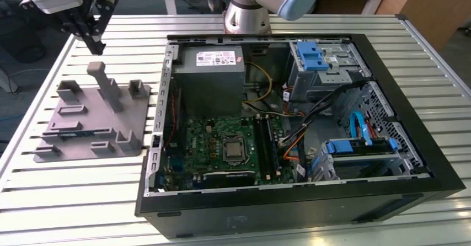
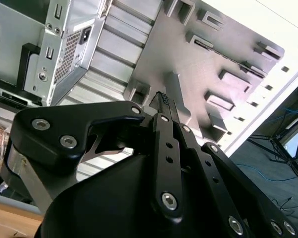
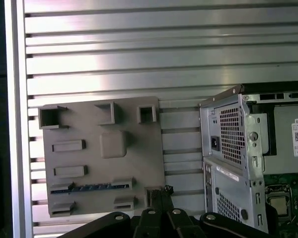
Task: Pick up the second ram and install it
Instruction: 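Reach for the second ram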
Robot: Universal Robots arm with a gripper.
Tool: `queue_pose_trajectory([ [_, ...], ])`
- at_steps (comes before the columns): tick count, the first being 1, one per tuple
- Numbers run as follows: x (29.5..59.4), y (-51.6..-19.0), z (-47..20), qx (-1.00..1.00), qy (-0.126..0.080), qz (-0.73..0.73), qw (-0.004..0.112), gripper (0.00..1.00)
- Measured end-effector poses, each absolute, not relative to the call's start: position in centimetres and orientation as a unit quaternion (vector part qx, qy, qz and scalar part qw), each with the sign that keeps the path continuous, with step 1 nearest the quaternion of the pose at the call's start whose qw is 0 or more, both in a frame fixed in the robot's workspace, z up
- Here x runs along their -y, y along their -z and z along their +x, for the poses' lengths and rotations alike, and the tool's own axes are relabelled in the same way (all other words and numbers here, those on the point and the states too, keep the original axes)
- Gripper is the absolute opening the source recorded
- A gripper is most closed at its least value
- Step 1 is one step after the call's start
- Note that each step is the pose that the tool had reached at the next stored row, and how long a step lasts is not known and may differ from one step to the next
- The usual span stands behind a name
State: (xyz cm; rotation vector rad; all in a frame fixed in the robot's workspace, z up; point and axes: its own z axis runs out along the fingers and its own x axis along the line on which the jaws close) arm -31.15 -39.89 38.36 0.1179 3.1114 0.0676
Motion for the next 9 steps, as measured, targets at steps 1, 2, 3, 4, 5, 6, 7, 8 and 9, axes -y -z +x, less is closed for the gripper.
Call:
queue_pose_trajectory([
  [1, 39.9, -38.2, -31.2, -0.999, -0.022, 0.038, 0.014, 0.10],
  [2, 39.9, -38.0, -31.3, -0.999, -0.022, 0.038, 0.014, 0.10],
  [3, 39.9, -37.8, -31.3, -0.999, -0.022, 0.038, 0.014, 0.10],
  [4, 39.9, -37.6, -31.4, -0.999, -0.022, 0.038, 0.014, 0.10],
  [5, 39.9, -37.5, -31.5, -0.999, -0.022, 0.038, 0.014, 0.10],
  [6, 39.9, -37.3, -31.6, -0.999, -0.022, 0.038, 0.014, 0.10],
  [7, 39.9, -37.1, -31.7, -0.999, -0.022, 0.038, 0.014, 0.10],
  [8, 39.9, -36.9, -32.0, -0.999, -0.022, 0.038, 0.013, 0.10],
  [9, 39.9, -36.7, -32.3, -0.999, -0.022, 0.038, 0.013, 0.10],
])
